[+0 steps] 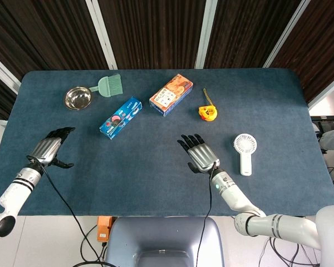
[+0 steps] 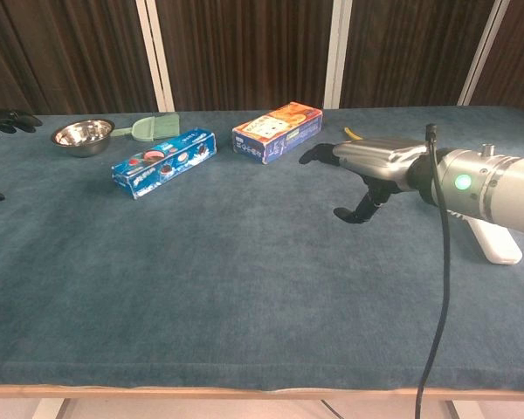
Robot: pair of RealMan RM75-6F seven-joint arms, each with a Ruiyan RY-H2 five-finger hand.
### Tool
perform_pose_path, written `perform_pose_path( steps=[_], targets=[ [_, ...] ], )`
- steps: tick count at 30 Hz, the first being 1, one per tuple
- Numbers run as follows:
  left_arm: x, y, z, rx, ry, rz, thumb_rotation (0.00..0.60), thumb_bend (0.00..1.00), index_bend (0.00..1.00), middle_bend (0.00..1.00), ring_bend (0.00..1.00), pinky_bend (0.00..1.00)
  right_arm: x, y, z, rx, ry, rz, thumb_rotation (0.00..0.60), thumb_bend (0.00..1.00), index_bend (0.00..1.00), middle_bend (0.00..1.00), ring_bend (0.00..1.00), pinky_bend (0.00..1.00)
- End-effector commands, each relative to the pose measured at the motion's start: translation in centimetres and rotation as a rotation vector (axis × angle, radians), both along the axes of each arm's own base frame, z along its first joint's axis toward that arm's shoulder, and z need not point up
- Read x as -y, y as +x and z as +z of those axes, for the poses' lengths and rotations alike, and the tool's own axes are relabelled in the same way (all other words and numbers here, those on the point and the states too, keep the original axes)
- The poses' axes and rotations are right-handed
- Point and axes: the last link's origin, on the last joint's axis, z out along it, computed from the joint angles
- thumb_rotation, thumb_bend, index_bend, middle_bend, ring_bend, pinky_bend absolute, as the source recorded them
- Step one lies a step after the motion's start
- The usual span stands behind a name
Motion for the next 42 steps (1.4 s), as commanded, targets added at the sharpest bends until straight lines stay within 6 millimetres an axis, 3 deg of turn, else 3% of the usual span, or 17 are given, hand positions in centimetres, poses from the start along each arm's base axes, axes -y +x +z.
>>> perform_pose_path(
  steps=[1,8,13,18,21,24,28,31,42],
  targets=[
    [0.0,0.0,-0.1,-0.004,0.001,-0.001,0.600,0.08,0.00,0.06,0.00,0.08,-0.1,-0.1,0.3,0.000,-0.004,0.001,0.600,0.38,0.00,0.00,0.00,0.00],
    [1.5,-0.2,0.5,-0.034,0.025,-0.036,0.600,0.08,0.00,0.06,0.00,0.08,-0.7,-1.3,2.6,-0.015,-0.048,0.015,0.600,0.38,0.00,0.00,0.00,0.00],
    [5.9,-1.0,2.2,-0.144,0.086,-0.117,0.600,0.08,0.00,0.06,0.00,0.08,-2.2,-4.0,6.5,-0.058,-0.107,0.020,0.600,0.38,0.02,0.00,0.00,0.00],
    [12.1,-3.3,2.9,-0.315,0.196,-0.167,0.600,0.08,0.00,0.06,0.00,0.06,-4.5,-7.6,11.7,-0.082,-0.179,0.019,0.600,0.38,0.20,0.00,0.00,0.00],
    [14.5,-4.6,2.7,-0.357,0.238,-0.152,0.600,0.08,0.00,0.06,0.00,0.05,-5.4,-10.5,13.8,-0.113,-0.182,-0.037,0.600,0.42,0.25,0.00,0.00,0.00],
    [15.8,-5.4,2.2,-0.347,0.251,-0.152,0.600,0.08,0.00,0.06,0.00,0.04,-5.7,-13.3,14.9,-0.160,-0.184,-0.094,0.600,0.46,0.26,0.00,0.00,0.00],
    [16.5,-6.1,1.0,-0.325,0.246,-0.172,0.600,0.08,0.00,0.06,0.00,0.03,-5.0,-16.7,15.0,-0.154,-0.169,-0.201,0.600,0.53,0.27,0.00,0.00,0.00],
    [16.5,-6.4,0.4,-0.320,0.233,-0.175,0.600,0.08,0.00,0.06,0.00,0.03,-4.1,-18.0,14.4,-0.137,-0.157,-0.233,0.600,0.57,0.28,0.00,0.00,0.00],
    [16.3,-6.8,-0.2,-0.335,0.211,-0.162,0.600,0.08,0.00,0.06,0.00,0.03,-3.1,-20.0,11.3,-0.163,-0.106,-0.228,0.600,0.63,0.30,0.00,0.00,0.00]
  ],
)
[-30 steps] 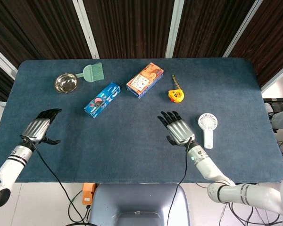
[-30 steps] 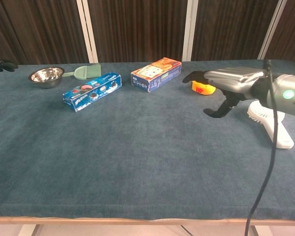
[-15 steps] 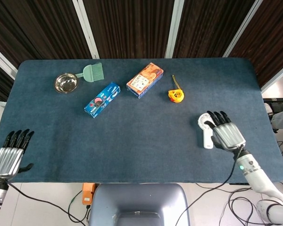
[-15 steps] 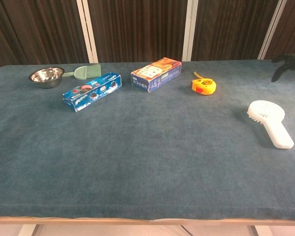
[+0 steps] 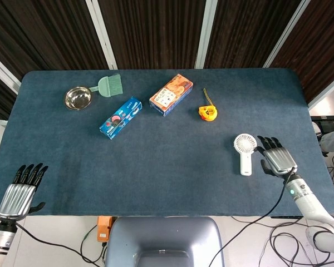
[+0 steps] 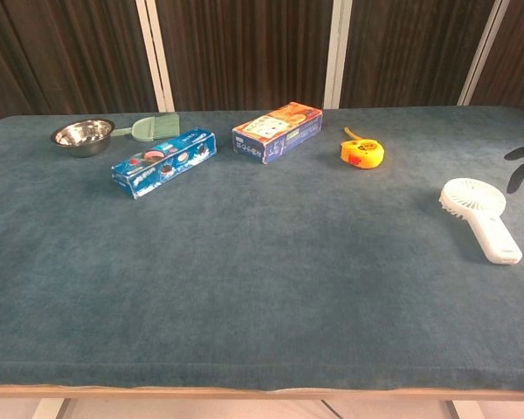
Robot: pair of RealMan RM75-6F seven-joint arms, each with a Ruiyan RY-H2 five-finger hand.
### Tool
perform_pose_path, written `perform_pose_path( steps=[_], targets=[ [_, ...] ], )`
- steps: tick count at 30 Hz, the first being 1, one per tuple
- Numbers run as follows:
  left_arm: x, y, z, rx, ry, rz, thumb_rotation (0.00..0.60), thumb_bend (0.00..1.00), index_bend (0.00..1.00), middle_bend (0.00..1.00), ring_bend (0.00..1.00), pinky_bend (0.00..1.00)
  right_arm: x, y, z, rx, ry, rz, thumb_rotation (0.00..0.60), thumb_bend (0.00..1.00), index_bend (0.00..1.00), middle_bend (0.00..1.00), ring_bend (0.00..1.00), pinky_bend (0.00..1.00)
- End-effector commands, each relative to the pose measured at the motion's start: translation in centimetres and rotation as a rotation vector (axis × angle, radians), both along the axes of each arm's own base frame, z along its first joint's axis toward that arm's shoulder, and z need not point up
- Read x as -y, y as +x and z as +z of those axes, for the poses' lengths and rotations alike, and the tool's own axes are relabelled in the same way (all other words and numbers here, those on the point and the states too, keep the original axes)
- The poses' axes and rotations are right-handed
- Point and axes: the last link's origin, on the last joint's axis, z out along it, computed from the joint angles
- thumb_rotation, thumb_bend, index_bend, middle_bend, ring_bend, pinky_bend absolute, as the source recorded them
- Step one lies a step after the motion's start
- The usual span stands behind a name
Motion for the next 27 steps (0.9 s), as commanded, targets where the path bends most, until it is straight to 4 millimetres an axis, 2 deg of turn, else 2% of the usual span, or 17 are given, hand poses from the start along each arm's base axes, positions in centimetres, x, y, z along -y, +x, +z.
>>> perform_pose_path(
  steps=[1,12,27],
  targets=[
    [0.0,0.0,0.0,0.001,0.000,-0.002,0.600,0.08,0.00,0.06,0.00,0.03,-0.1,-0.4,-1.0,-0.011,0.021,-0.003,0.600,0.63,0.30,0.00,0.00,0.00],
    [0.0,-0.1,0.2,0.007,0.005,0.006,0.600,0.08,0.00,0.06,0.00,0.03,-0.6,-0.9,-2.6,-0.018,0.061,-0.006,0.600,0.63,0.30,0.00,0.00,0.00],
    [-0.1,-0.3,0.4,0.012,0.003,0.013,0.600,0.08,0.00,0.06,0.00,0.03,-0.1,-0.6,-2.5,-0.008,0.055,-0.005,0.600,0.63,0.29,0.00,0.00,0.00]
  ],
)
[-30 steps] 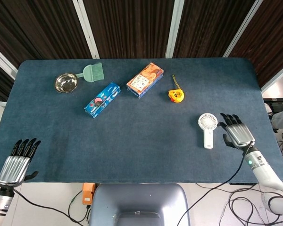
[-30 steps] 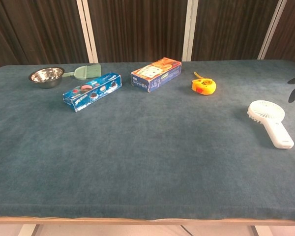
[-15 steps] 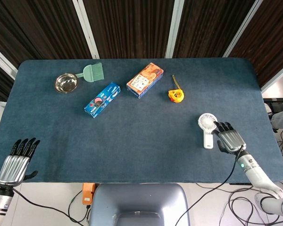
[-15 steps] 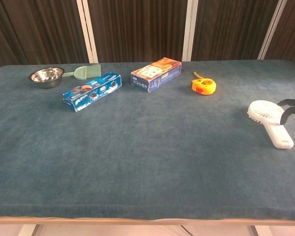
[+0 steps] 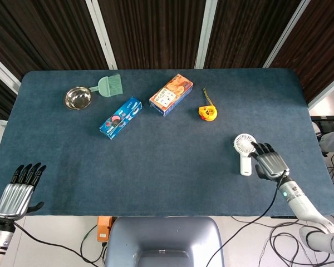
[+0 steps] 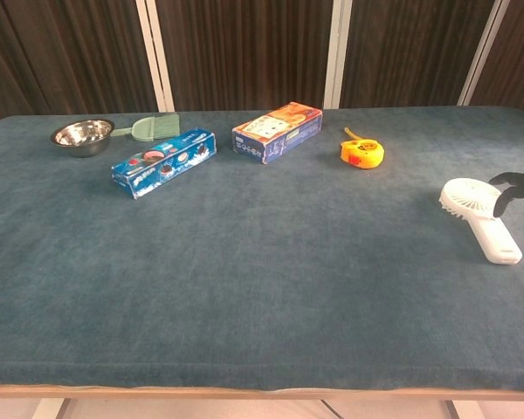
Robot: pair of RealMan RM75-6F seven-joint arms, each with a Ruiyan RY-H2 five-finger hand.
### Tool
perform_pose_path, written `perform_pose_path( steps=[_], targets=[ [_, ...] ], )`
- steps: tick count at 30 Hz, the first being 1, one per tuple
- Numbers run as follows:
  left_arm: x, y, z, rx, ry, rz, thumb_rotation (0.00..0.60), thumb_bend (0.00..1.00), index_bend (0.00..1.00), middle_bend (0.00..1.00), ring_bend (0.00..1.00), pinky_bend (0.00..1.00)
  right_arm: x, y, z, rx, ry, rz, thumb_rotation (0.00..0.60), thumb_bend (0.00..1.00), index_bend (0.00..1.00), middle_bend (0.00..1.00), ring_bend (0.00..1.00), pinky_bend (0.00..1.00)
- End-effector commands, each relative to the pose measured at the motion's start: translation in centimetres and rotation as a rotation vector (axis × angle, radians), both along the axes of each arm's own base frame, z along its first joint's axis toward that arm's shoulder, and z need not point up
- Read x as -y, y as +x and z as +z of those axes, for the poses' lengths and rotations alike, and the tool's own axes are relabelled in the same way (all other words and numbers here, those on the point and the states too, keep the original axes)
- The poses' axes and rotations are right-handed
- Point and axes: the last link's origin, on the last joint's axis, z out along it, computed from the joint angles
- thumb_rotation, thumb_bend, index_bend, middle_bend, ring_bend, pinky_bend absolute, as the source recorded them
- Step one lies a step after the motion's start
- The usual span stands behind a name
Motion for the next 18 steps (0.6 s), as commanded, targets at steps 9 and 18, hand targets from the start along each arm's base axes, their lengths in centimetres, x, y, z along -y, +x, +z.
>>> perform_pose_path(
  steps=[9,18],
  targets=[
    [0.01,0.01,0.00,-0.001,-0.002,0.000,0.600,0.08,0.00,0.06,0.00,0.03,0.06,-0.16,-0.38,-0.009,0.011,-0.008,0.600,0.63,0.28,0.00,0.00,0.00],
    [0.03,-0.07,0.04,0.001,-0.003,0.005,0.600,0.08,0.00,0.06,0.00,0.03,-0.26,-0.49,-0.85,-0.007,0.032,-0.022,0.600,0.63,0.28,0.00,0.00,0.00]
  ],
)
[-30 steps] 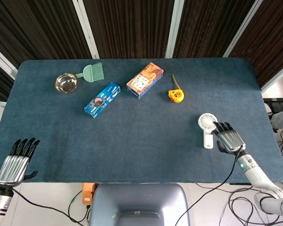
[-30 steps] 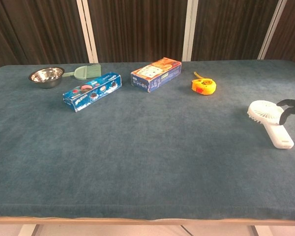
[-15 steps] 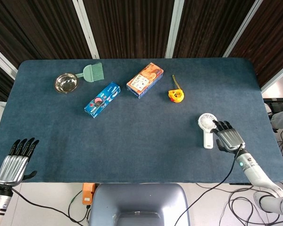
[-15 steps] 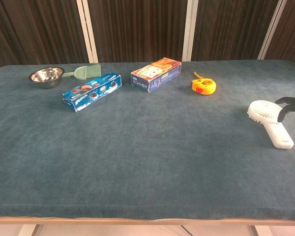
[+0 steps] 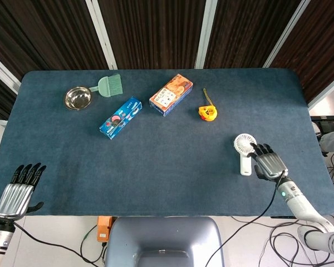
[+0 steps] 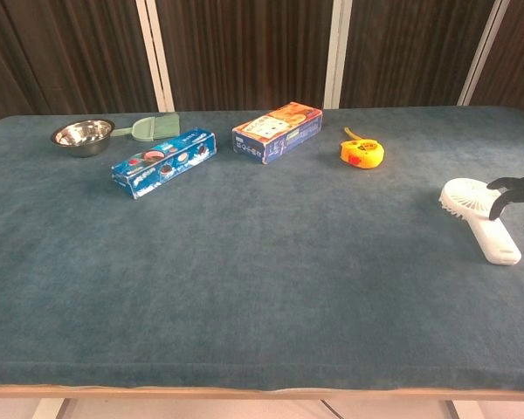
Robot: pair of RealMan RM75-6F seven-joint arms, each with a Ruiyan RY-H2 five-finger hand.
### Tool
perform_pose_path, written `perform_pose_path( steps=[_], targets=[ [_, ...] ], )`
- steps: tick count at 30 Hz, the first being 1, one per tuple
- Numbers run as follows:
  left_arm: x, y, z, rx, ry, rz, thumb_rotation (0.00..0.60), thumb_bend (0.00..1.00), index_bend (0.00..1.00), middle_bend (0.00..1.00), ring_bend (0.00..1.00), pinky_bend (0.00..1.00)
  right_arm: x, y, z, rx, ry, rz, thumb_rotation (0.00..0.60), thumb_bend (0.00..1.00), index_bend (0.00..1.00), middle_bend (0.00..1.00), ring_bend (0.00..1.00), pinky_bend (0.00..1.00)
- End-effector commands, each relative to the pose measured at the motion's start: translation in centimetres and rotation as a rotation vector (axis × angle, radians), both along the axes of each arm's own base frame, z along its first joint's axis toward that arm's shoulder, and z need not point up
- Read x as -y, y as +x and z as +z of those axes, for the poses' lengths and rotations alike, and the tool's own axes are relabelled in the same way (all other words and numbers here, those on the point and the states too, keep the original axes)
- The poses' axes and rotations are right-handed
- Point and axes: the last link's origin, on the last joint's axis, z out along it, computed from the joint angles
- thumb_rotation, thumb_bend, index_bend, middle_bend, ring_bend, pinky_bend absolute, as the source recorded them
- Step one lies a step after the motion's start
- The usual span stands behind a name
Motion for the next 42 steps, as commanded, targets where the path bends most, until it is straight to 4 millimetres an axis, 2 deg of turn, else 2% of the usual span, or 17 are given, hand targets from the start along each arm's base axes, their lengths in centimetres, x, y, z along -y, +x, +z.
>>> perform_pose_path(
  steps=[1,5,8,12,16,18,21,25,30,34,38,40,42],
  targets=[
    [0.0,0.0,0.1,0.000,0.001,0.000,0.600,0.08,0.00,0.06,0.00,0.03,-0.2,0.0,0.0,-0.001,0.008,0.004,0.600,0.63,0.28,0.00,0.00,0.00],
    [-0.1,0.1,0.1,0.005,0.000,-0.002,0.600,0.08,0.00,0.06,0.00,0.03,-0.7,0.2,0.0,0.002,0.022,0.009,0.600,0.63,0.27,0.00,0.00,0.00],
    [-0.2,0.4,0.3,0.011,0.006,-0.015,0.600,0.08,0.00,0.06,0.00,0.03,-0.6,1.1,0.9,0.037,-0.028,0.055,0.600,0.63,0.25,0.00,0.00,0.00],
    [-0.3,1.1,1.3,0.032,0.045,-0.043,0.600,0.08,0.00,0.04,0.00,0.03,-0.6,3.9,4.3,0.149,-0.184,0.189,0.600,0.63,0.21,0.00,0.00,0.00],
    [-0.5,1.9,2.5,0.056,0.084,-0.056,0.600,0.08,0.00,0.02,0.00,0.03,-1.8,6.8,8.4,0.220,-0.304,0.328,0.600,0.63,0.17,0.00,0.00,0.00],
    [-0.6,2.2,3.0,0.062,0.098,-0.061,0.600,0.07,0.00,0.01,0.00,0.03,-2.6,7.7,9.4,0.237,-0.320,0.353,0.600,0.63,0.14,0.00,0.00,0.00],
    [-0.9,2.7,4.0,0.063,0.124,-0.060,0.600,0.06,0.00,0.00,0.00,0.03,-3.7,8.7,9.7,0.234,-0.314,0.377,0.600,0.59,0.10,0.00,0.00,0.00],
    [-1.2,3.3,5.1,0.049,0.153,-0.036,0.600,0.06,0.00,0.00,0.00,0.03,-5.4,9.4,8.4,0.203,-0.287,0.398,0.600,0.51,0.05,0.00,0.00,0.00],
    [-0.4,3.2,5.0,0.037,0.154,0.001,0.600,0.06,0.00,0.00,0.00,0.03,-7.5,8.8,6.8,0.160,-0.302,0.362,0.600,0.50,0.03,0.00,0.00,0.00],
    [2.5,1.9,3.8,0.050,0.195,0.049,0.600,0.06,0.00,0.00,0.00,0.03,-10.6,6.7,6.0,0.097,-0.332,0.288,0.600,0.50,0.02,0.00,0.00,0.00],
    [5.6,0.0,2.0,0.106,0.243,0.088,0.600,0.06,0.00,0.00,0.00,0.03,-14.0,4.4,6.1,0.072,-0.375,0.226,0.600,0.50,0.01,0.00,0.00,0.00],
    [6.6,-0.9,1.3,0.139,0.258,0.098,0.600,0.06,0.00,0.00,0.00,0.03,-15.3,3.5,6.1,0.069,-0.389,0.175,0.600,0.50,0.00,0.00,0.00,0.00],
    [7.0,-1.4,0.9,0.156,0.261,0.084,0.600,0.06,0.00,0.00,0.00,0.04,-15.7,3.6,6.4,0.079,-0.392,0.170,0.600,0.50,0.00,0.00,0.00,0.00]
  ],
)
